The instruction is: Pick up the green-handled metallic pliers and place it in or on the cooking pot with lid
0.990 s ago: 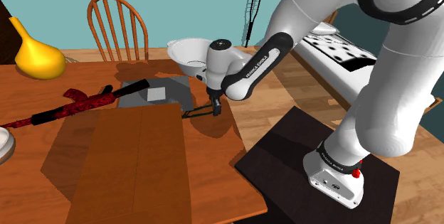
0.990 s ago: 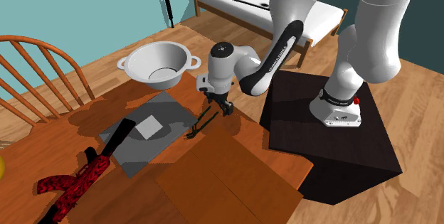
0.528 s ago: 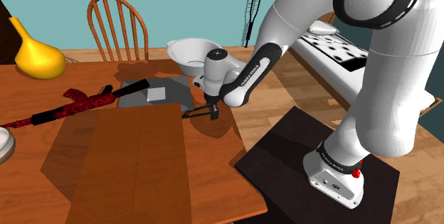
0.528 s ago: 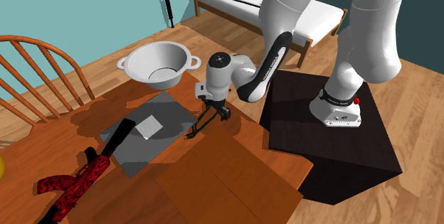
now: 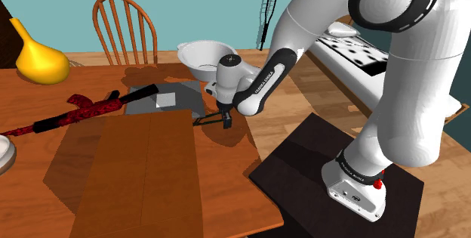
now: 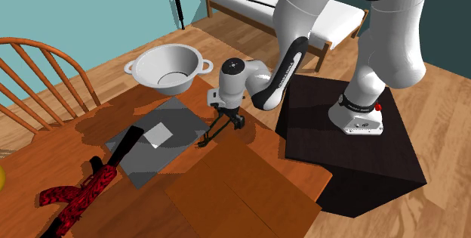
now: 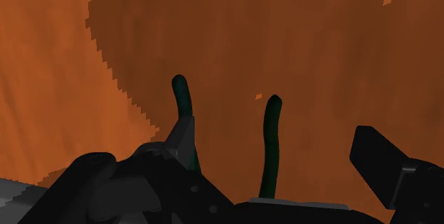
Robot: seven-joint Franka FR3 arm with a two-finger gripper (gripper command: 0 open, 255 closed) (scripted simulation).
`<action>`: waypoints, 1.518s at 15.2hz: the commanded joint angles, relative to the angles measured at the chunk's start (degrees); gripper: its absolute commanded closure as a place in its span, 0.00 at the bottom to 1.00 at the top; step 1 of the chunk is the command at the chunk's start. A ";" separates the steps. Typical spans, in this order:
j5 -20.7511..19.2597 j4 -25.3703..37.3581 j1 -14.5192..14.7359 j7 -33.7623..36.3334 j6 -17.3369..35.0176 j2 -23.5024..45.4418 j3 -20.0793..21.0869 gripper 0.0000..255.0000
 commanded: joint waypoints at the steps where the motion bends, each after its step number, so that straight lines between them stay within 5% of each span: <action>1: 0.00 0.00 0.00 0.00 0.00 0.00 0.00 0.00; 2: 0.00 0.00 0.00 0.00 0.00 0.00 0.00 1.00; 11: 0.00 0.01 0.00 0.01 0.01 0.01 0.00 1.00; 23: 4.03 -1.44 -1.99 -3.82 -7.72 -9.24 2.85 1.00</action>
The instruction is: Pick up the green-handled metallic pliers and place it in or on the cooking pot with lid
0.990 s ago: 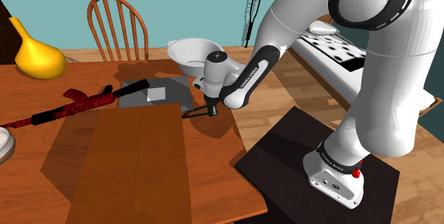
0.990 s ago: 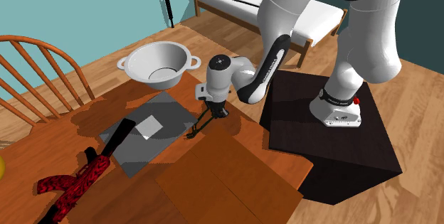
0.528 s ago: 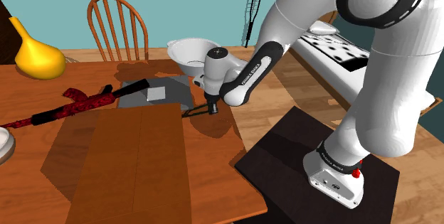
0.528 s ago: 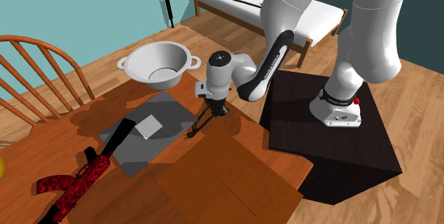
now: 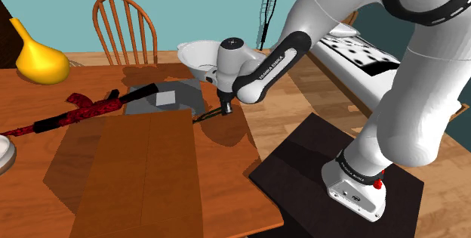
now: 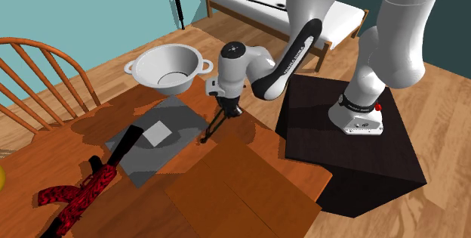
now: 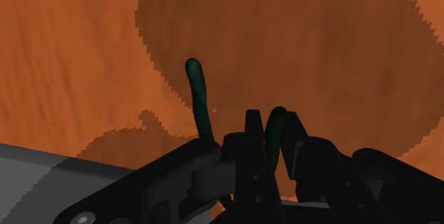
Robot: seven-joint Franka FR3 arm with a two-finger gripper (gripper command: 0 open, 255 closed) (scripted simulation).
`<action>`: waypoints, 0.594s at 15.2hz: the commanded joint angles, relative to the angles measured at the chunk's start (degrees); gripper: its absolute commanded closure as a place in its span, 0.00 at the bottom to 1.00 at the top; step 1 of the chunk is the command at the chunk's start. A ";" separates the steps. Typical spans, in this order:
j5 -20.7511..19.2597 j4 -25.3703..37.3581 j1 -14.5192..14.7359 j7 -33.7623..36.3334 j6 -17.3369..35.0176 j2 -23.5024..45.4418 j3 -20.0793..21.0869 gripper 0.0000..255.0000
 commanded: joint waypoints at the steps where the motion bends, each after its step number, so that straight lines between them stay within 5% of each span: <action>1: 0.73 0.05 -0.32 -0.78 -1.32 -1.33 0.33 1.00; 9: 3.43 0.27 -0.86 -3.20 -6.92 -6.85 1.36 1.00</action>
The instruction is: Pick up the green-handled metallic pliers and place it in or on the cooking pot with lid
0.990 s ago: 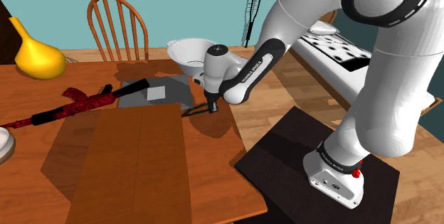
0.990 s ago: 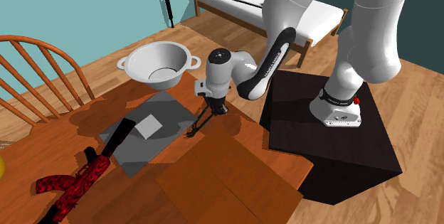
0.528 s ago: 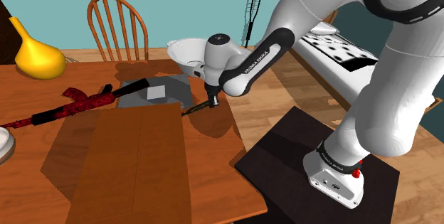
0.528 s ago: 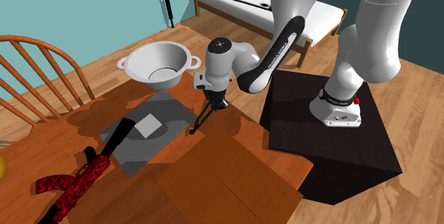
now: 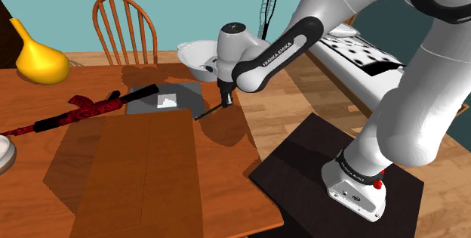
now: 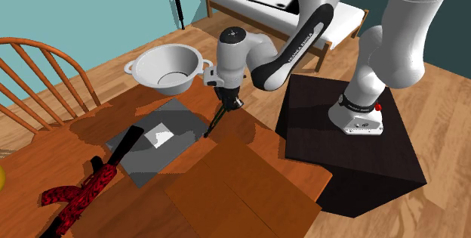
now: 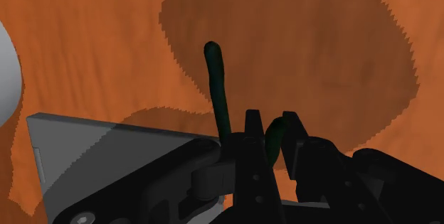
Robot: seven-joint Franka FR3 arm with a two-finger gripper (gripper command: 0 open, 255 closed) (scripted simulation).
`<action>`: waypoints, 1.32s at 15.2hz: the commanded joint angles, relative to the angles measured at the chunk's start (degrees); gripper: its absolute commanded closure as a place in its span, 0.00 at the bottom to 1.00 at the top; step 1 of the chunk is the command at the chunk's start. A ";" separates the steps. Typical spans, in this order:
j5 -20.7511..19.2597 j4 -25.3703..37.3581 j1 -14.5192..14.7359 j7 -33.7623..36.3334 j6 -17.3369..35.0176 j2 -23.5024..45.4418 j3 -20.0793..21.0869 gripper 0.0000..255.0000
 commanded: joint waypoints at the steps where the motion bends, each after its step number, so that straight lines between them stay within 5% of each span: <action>1: 0.74 0.11 -0.16 -0.75 -1.59 -1.54 0.19 1.00; 20: 4.63 6.54 -1.35 -6.86 -14.61 -8.62 -0.40 1.00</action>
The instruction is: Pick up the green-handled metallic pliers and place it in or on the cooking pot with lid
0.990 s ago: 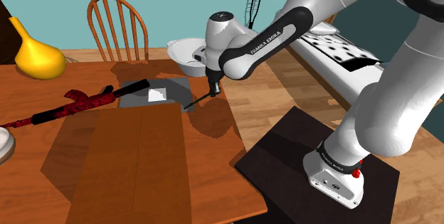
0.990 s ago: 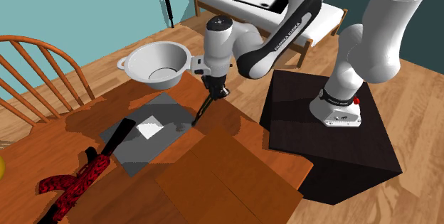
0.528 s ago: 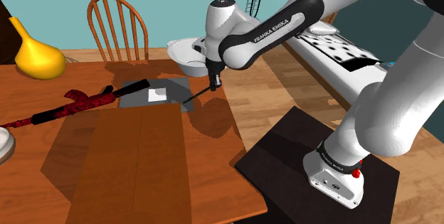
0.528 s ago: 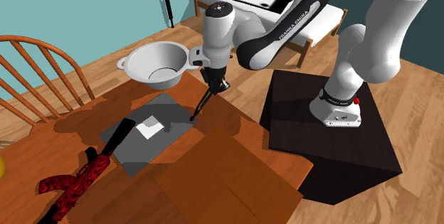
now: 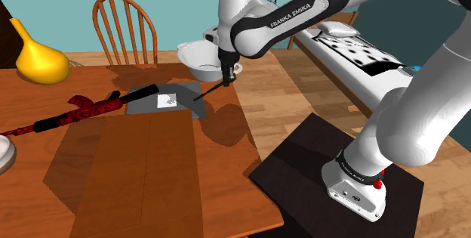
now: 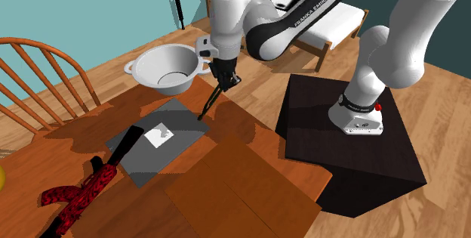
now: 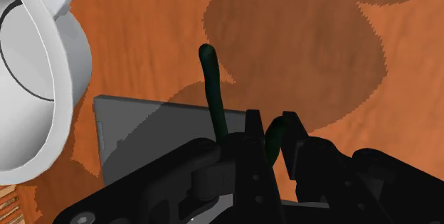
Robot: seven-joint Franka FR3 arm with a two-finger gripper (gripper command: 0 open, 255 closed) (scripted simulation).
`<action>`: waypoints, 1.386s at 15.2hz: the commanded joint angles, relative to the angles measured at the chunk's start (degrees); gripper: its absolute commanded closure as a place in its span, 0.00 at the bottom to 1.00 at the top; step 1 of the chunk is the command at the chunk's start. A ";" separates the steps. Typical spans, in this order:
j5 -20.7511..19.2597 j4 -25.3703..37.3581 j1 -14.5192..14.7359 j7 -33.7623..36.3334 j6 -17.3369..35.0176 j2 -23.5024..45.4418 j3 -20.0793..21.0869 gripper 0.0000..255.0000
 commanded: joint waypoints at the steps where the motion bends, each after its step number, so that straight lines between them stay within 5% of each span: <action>1: 0.03 2.33 -1.01 -2.11 -0.22 1.91 -1.01 1.00; 12: 1.91 23.55 -7.25 -14.36 -5.29 16.99 -5.34 1.00; 21: 4.10 49.84 -12.56 -22.57 -14.40 33.59 -6.74 1.00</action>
